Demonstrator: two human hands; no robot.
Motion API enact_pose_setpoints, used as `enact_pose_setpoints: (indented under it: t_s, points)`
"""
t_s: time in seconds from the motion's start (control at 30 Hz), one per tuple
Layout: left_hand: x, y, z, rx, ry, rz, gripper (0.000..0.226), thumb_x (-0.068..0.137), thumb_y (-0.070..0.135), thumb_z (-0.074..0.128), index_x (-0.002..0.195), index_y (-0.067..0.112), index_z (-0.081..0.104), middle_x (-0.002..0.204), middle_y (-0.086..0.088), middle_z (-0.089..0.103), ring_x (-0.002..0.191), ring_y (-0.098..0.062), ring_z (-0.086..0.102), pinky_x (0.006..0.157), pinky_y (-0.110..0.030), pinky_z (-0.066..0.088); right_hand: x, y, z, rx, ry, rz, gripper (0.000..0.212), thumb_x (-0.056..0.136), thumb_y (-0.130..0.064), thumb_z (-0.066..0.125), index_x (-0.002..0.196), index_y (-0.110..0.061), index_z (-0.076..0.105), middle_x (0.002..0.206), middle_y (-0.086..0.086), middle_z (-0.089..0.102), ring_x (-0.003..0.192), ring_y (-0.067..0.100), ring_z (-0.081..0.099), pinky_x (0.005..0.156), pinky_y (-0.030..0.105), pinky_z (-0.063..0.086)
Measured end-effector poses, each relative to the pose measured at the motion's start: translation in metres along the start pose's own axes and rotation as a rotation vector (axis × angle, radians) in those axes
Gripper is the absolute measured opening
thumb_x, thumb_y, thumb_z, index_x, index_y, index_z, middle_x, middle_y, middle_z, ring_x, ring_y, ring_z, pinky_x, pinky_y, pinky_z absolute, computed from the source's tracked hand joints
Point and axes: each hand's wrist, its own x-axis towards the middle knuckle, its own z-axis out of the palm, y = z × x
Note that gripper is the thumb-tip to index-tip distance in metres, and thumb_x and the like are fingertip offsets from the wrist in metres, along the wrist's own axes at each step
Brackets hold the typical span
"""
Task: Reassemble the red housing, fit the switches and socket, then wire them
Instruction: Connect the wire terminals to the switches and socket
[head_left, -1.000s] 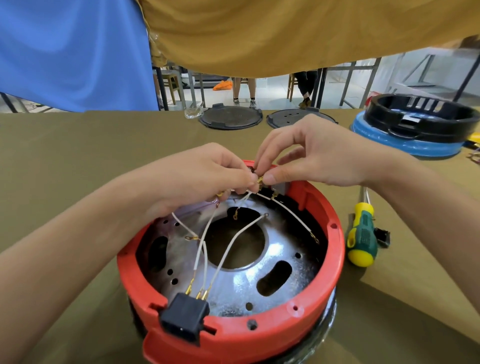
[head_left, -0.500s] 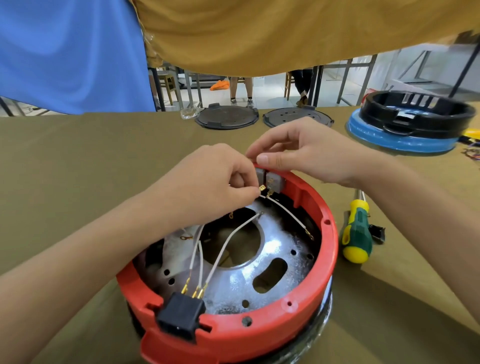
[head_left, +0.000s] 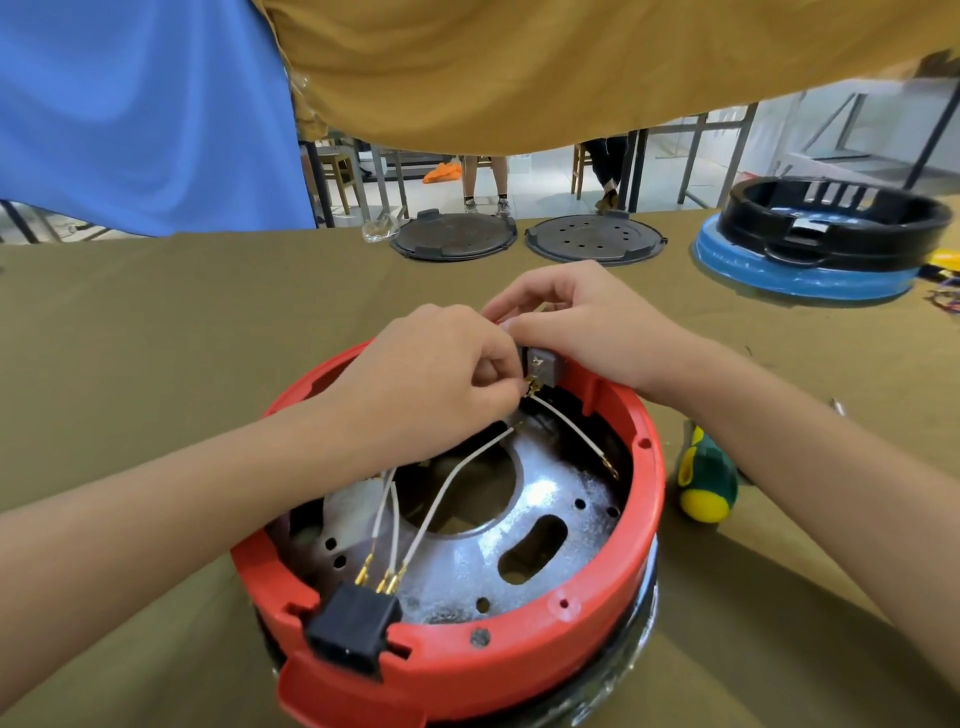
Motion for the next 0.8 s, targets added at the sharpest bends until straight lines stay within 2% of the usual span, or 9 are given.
enact_pose_setpoints:
  t_s: [0.1,0.23,0.3,0.43,0.7,0.8]
  points:
    - [0.0013,0.0005,0.0019,0.001,0.0,-0.013,0.016,0.086,0.026,0.065,0.074,0.024,0.075,0.065,0.005,0.071,0.064,-0.008,0.06,0.058,-0.008,0.037,-0.0002,-0.0006,0.0008,0.004,-0.002,0.016,0.017,0.088,-0.011,0.065,0.098,-0.02,0.076,0.093,0.012,0.071,0.075,0.012,0.062,0.081,0.038,0.054]
    - [0.0023,0.0008,0.0033,0.027,-0.006,-0.013,0.016,0.086,0.026,0.064,0.074,0.023,0.075,0.064,0.005,0.071,0.064,-0.009,0.061,0.058,-0.011,0.039,-0.0006,-0.0017,0.0019,0.025,0.01,0.022,0.018,0.088,-0.009,0.064,0.099,-0.017,0.075,0.095,0.014,0.071,0.08,0.031,0.066,0.08,0.043,0.055]
    - [0.0024,0.0003,0.0037,0.011,0.005,-0.014,0.016,0.086,0.025,0.064,0.074,0.022,0.075,0.064,0.003,0.071,0.064,-0.012,0.061,0.059,-0.01,0.039,-0.001,-0.0018,0.002,0.019,0.012,0.026,0.019,0.088,-0.008,0.063,0.1,-0.016,0.074,0.097,0.015,0.071,0.091,0.034,0.067,0.084,0.046,0.054]
    - [0.0022,0.0001,0.0039,0.009,0.023,-0.002,0.016,0.085,0.025,0.065,0.074,0.023,0.075,0.063,0.002,0.071,0.06,-0.013,0.06,0.058,-0.006,0.036,-0.002,-0.0038,0.0033,0.034,0.011,0.038,0.019,0.089,-0.006,0.062,0.102,-0.014,0.074,0.099,0.019,0.07,0.092,0.04,0.066,0.081,0.05,0.055]
    - [0.0021,0.001,0.0039,0.016,0.04,0.008,0.016,0.086,0.025,0.065,0.073,0.023,0.075,0.061,0.001,0.069,0.061,-0.013,0.059,0.058,-0.006,0.035,-0.0028,-0.0043,0.0036,0.019,0.015,0.039,0.019,0.089,-0.005,0.061,0.102,-0.013,0.073,0.101,0.02,0.07,0.092,0.041,0.066,0.079,0.049,0.055]
    - [0.0025,0.0011,0.0046,0.017,0.032,0.002,0.016,0.085,0.024,0.065,0.073,0.022,0.075,0.061,0.001,0.069,0.063,-0.014,0.059,0.059,-0.007,0.037,-0.0024,-0.0046,0.0036,0.009,0.02,0.035,0.019,0.09,-0.007,0.062,0.101,-0.016,0.074,0.098,0.015,0.071,0.083,0.029,0.068,0.081,0.045,0.055]
